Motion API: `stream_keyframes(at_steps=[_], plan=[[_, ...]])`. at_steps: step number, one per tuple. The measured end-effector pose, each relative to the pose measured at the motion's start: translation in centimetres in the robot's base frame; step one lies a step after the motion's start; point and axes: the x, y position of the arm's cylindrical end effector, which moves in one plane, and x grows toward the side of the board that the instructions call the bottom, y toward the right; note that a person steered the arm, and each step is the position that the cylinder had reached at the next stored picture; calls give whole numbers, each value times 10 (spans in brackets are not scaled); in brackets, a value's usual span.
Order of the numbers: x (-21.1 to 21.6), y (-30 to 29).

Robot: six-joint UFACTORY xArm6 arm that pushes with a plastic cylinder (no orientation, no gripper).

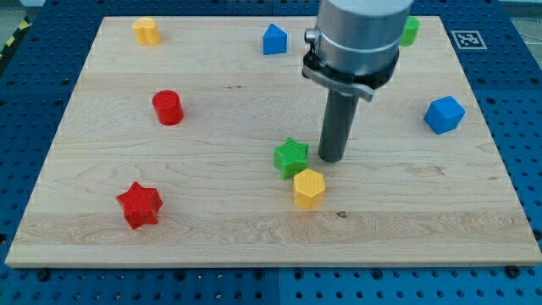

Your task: Move the green star to the bottom right of the board

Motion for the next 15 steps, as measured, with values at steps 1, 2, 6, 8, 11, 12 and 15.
stream_keyframes(at_steps=[1,2,6,8,11,12,15], plan=[[7,-23],[38,-33],[-5,-102],[48,-158],[25,-10],[24,-3],[34,60]])
